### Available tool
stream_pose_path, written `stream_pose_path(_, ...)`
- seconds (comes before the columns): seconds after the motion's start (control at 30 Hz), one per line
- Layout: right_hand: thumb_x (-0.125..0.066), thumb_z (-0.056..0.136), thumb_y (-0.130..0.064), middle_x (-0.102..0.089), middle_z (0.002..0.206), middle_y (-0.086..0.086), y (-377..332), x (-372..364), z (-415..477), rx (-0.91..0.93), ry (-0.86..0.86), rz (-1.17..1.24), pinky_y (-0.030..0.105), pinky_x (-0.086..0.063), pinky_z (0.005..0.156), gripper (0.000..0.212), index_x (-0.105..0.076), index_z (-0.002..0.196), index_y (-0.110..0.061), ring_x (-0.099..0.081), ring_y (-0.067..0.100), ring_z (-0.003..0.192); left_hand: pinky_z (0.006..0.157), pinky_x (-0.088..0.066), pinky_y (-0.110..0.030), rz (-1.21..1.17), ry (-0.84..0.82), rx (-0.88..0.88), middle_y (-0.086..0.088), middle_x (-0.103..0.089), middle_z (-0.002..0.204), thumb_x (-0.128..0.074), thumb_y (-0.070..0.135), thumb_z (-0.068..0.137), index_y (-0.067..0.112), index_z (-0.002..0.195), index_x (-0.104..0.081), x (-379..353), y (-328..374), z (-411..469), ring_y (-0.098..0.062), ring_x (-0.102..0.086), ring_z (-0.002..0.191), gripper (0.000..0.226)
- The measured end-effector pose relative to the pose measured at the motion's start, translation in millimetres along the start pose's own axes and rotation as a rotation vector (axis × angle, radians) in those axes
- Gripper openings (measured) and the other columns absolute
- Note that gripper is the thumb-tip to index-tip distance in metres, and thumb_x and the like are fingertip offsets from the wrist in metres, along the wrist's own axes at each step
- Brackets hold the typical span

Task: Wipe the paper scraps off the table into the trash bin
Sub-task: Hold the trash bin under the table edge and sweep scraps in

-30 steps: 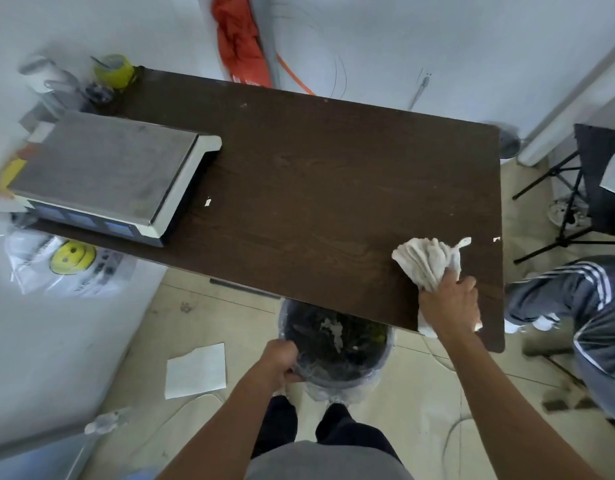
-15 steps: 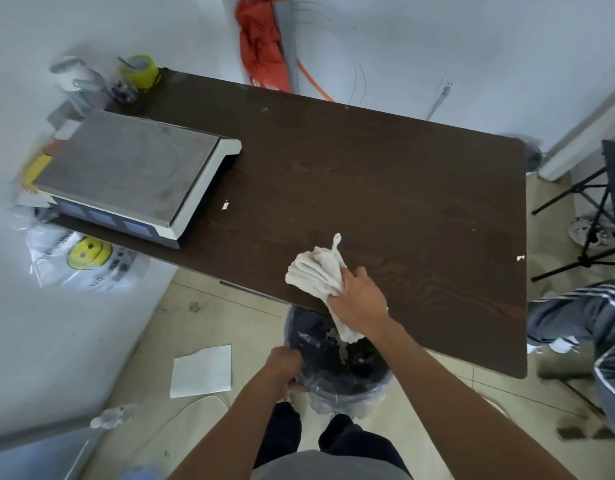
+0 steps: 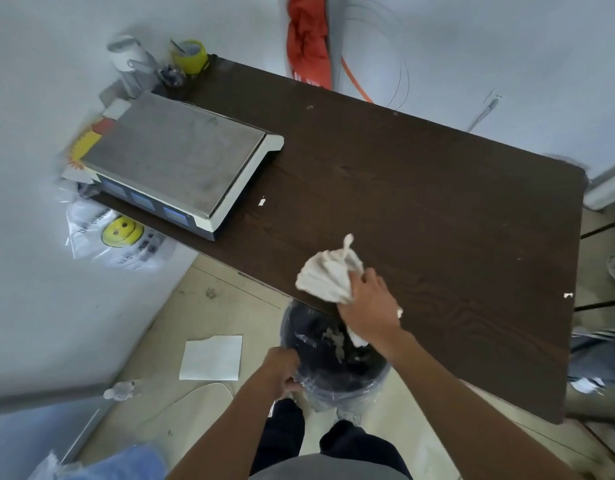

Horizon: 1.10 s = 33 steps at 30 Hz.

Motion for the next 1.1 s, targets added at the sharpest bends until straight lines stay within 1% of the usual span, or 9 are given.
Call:
stream_pose_path(0.13, -0.058, 0.084, -0.037, -0.042, 0.112, 0.003, -32, -5, 1, 0.165, -0.120, -0.019, 0.041, -0.052, 0.082, 0.049, -0.045, 0.129, -0.023, -0.050, 0.025, 0.105, 0.051, -0.061, -0.036, -0.031, 0.003, -0.009, -0.025, -0.064, 0.115, -0.044, -0.007, 0.095, -0.004, 0.122, -0.058, 18, 10, 4, -0.039, -0.071, 0.088, 0.031)
stream_pose_path(0.23, -0.059, 0.084, -0.037, -0.040, 0.107, 0.003, -42, 11, 32, 0.213, -0.059, -0.073, 0.040, -0.052, 0.082, 0.050, -0.045, 0.130, -0.021, -0.050, 0.025, 0.101, 0.051, -0.061, -0.034, -0.067, 0.027, -0.021, -0.022, -0.064, 0.116, -0.040, -0.007, 0.095, -0.002, 0.126, -0.057, 34, 14, 7, -0.038, -0.070, 0.092, 0.035)
stream_pose_path(0.4, -0.063, 0.088, -0.038, -0.043, 0.115, 0.009, -53, 41, 108, 0.091, 0.059, -0.078, 0.042, -0.048, 0.085, 0.051, -0.044, 0.132, -0.018, -0.050, 0.030, 0.108, 0.073, -0.065, -0.046, -0.096, 0.037, -0.028, -0.020, -0.068, 0.109, -0.043, -0.006, 0.093, 0.001, 0.121, -0.060, 62, 16, 16, -0.033, -0.076, 0.084, 0.034)
stream_pose_path(0.47, -0.063, 0.088, -0.041, -0.044, 0.117, 0.010, -59, 48, 137, 0.064, 0.087, -0.113, 0.043, -0.047, 0.085, 0.053, -0.043, 0.133, -0.019, -0.051, 0.032, 0.109, 0.077, -0.064, -0.046, -0.105, 0.041, -0.046, -0.019, -0.069, 0.107, -0.042, -0.006, 0.092, 0.002, 0.117, -0.061, 71, 18, 14, -0.032, -0.076, 0.086, 0.033)
stream_pose_path(0.6, -0.064, 0.090, -0.039, -0.048, 0.122, 0.011, -80, 55, 186, 0.076, 0.117, -0.243, 0.046, -0.046, 0.089, 0.052, -0.045, 0.134, -0.019, -0.051, 0.034, 0.112, 0.073, -0.065, -0.041, -0.119, 0.044, -0.057, -0.018, -0.068, 0.105, -0.038, -0.008, 0.093, 0.001, 0.114, -0.060, 89, 21, 13, -0.030, -0.075, 0.086, 0.032)
stream_pose_path(0.77, -0.067, 0.087, -0.020, -0.054, 0.125, 0.006, -113, 41, 220, 0.160, 0.104, -0.405, 0.050, -0.041, 0.098, 0.055, -0.046, 0.137, -0.024, -0.050, 0.033, 0.116, 0.074, -0.065, -0.043, -0.153, 0.053, -0.078, -0.012, -0.066, 0.106, -0.040, -0.007, 0.097, 0.005, 0.116, -0.059, 110, 25, 17, -0.030, -0.070, 0.095, 0.030)
stream_pose_path(0.93, -0.057, 0.090, -0.016, -0.054, 0.135, 0.005, -127, 31, 232, 0.158, 0.006, -0.459, 0.051, -0.036, 0.103, 0.058, -0.037, 0.145, -0.020, -0.049, 0.035, 0.123, 0.063, -0.064, -0.034, -0.172, 0.049, -0.105, -0.008, -0.063, 0.101, -0.042, -0.008, 0.098, 0.005, 0.118, -0.059, 124, 31, 19, -0.023, -0.067, 0.086, 0.029)
stream_pose_path(1.0, -0.056, 0.090, -0.016, -0.054, 0.137, 0.005, -127, 31, 226, 0.219, -0.027, -0.485, 0.048, -0.036, 0.102, 0.062, -0.034, 0.148, -0.020, -0.050, 0.034, 0.123, 0.062, -0.064, -0.035, -0.192, 0.055, -0.099, -0.008, -0.062, 0.099, -0.043, -0.010, 0.098, 0.004, 0.118, -0.058, 128, 33, 22, -0.024, -0.068, 0.085, 0.029)
stream_pose_path(1.1, -0.057, 0.087, -0.016, -0.055, 0.136, 0.004, -126, 22, 208, 0.348, -0.036, -0.480, 0.046, -0.038, 0.102, 0.061, -0.038, 0.145, -0.021, -0.052, 0.032, 0.122, 0.062, -0.064, -0.036, -0.222, 0.056, -0.084, -0.010, -0.061, 0.099, -0.043, -0.011, 0.097, 0.003, 0.119, -0.057, 128, 39, 28, -0.026, -0.068, 0.085, 0.030)
Point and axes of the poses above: each hand's wrist, its own z-axis towards the middle knuckle, its own x-axis out of the back of the hand, y = z × x, the point moved 2 cm from there along z, towards the middle knuckle
